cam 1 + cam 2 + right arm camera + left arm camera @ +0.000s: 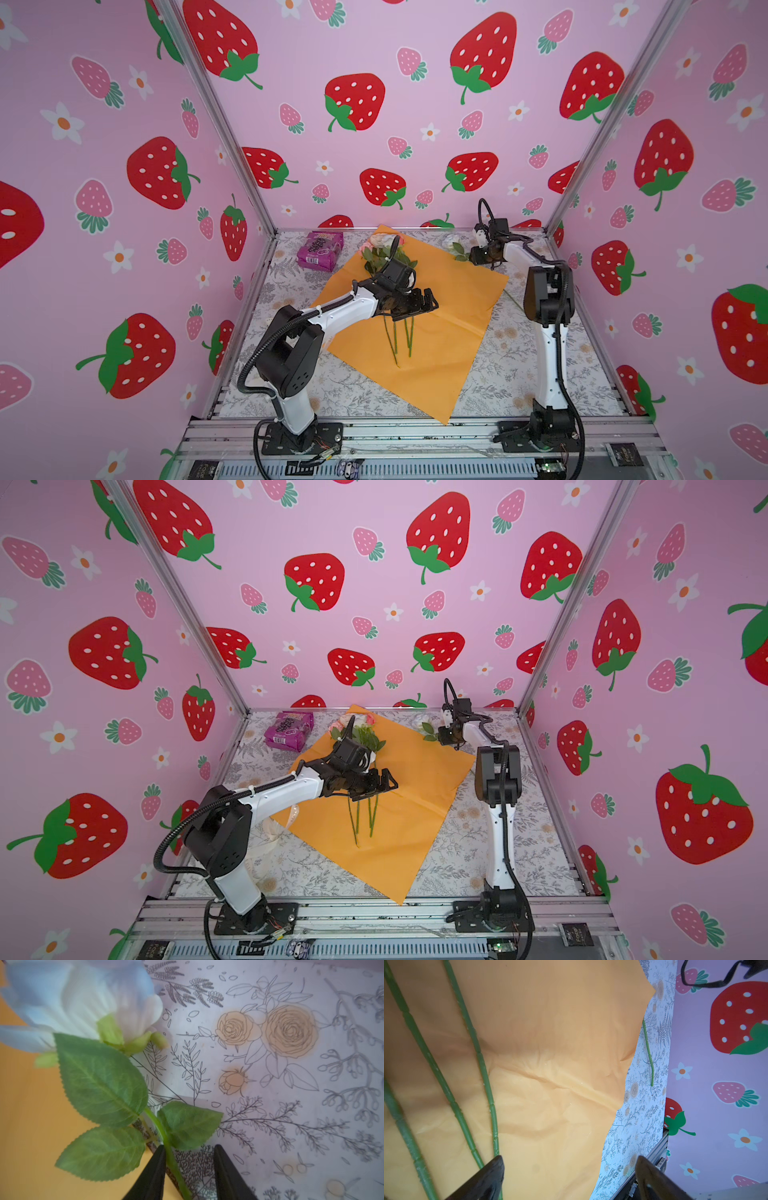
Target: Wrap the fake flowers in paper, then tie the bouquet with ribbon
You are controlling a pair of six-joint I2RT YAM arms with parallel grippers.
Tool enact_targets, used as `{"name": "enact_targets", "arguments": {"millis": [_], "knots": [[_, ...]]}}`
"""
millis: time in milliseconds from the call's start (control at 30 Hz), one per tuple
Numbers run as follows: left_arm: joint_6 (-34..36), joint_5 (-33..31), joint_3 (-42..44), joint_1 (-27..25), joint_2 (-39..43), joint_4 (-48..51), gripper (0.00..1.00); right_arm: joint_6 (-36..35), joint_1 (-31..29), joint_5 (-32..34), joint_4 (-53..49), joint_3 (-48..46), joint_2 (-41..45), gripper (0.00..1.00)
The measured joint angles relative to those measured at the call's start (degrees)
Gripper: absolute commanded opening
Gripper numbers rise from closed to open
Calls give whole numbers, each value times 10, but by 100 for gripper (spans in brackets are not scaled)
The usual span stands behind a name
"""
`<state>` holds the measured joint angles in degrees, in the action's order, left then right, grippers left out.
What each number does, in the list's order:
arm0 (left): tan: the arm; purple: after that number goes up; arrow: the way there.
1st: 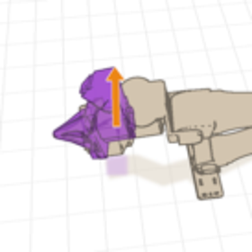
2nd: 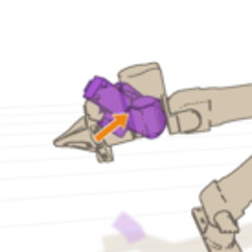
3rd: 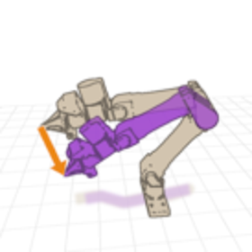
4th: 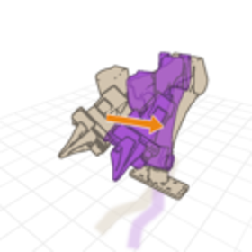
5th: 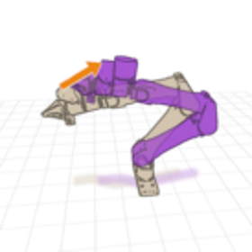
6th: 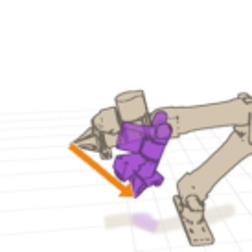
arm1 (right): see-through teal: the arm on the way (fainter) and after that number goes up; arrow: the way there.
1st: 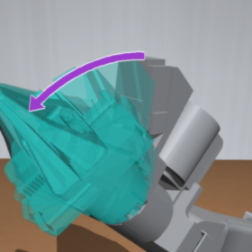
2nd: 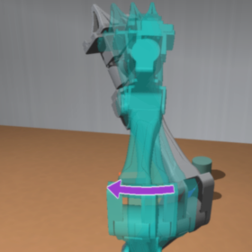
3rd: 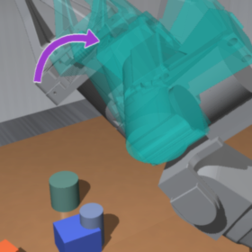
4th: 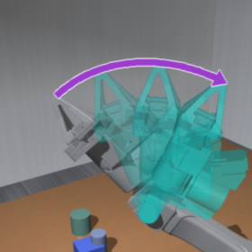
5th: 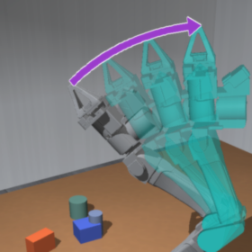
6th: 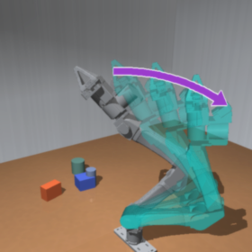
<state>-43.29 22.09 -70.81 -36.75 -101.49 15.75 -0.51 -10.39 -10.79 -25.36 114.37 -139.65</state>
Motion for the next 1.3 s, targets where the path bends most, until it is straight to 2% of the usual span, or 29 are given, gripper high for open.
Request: {"name": "enact_targets", "arguments": {"millis": [167, 433, 700, 867, 967, 1133, 1300], "knots": [[2, 0, -11, 0, -4, 10, 100, -14, -3, 18, 0, 0, 0, 40], [7, -2, -16, 2, -7, 17, 100, -26, 0, 87, 10, 14, -12, 33], [10, -6, -16, 5, -7, 21, 100, -9, 58, 130, 24, 10, -12, 31], [10, -6, -16, 7, -7, 21, 100, 3, 96, 131, 25, -23, 11, 32], [10, -5, -16, 7, -7, 21, 100, 19, 110, 125, 13, -38, 26, 37], [10, -5, -16, 7, -7, 21, 100, 79, 113, 92, -7, -48, 59, 42], [10, -5, -12, 7, -4, 20, 100, 139, 111, 85, -15, -49, 68, 43]]}}
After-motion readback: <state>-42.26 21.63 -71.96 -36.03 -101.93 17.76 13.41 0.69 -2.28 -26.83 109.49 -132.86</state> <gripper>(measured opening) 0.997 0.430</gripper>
